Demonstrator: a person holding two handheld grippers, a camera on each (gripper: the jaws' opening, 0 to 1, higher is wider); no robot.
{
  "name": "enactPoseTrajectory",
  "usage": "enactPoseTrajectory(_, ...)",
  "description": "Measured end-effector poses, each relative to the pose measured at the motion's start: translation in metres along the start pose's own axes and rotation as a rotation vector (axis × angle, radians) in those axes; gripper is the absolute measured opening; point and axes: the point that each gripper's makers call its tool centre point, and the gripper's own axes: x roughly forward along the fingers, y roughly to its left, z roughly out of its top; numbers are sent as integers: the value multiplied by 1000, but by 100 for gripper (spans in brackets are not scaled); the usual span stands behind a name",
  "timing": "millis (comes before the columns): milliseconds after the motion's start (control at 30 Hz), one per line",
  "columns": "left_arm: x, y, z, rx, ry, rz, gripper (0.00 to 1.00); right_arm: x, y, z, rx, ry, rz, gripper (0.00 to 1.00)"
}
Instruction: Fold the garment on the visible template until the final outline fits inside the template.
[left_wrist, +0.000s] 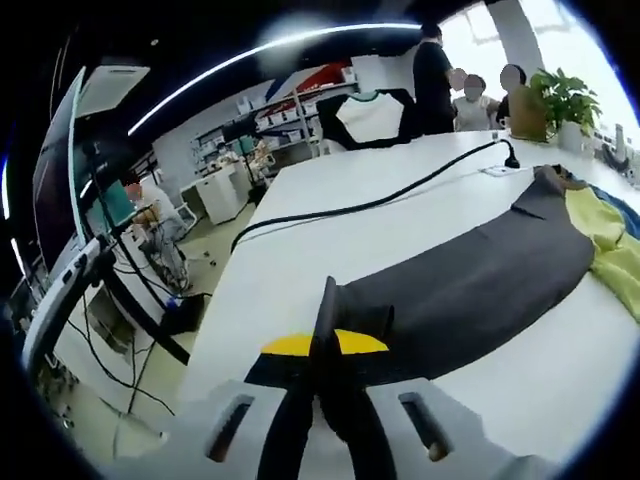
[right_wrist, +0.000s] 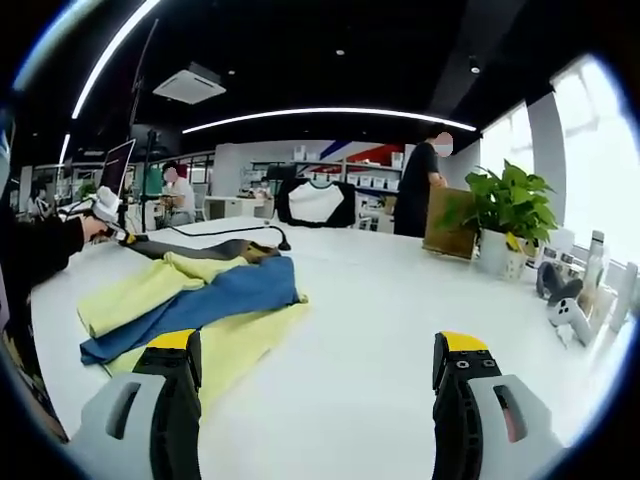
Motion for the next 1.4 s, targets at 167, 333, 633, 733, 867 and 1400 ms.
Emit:
enactPoseTrajectory(167,-8,14,11,11,-61,57,26,-1,1,-1,0,-2,1,99)
enactPoseTrajectory(333,-19,11,28,-3,-135,29,31,-3,1,-2,5,-5,-1,99)
enactPoseTrajectory(633,-28,-6,41,37,-183,-25,38,-3,5,-2,5,-4,11,99)
enactPoseTrajectory(733,-25,-13,39,66,-181,-41,38,-4,4,-3,6,-2,8,99)
enactPoseTrajectory(867,-23,-23,35,82,-174,-65,36,-4,3,-3,4,0,9,99)
enactPoseTrajectory(1400,-6,-38,12,69,-84,-106,14,-5,-1,-6,12,6,-2,99)
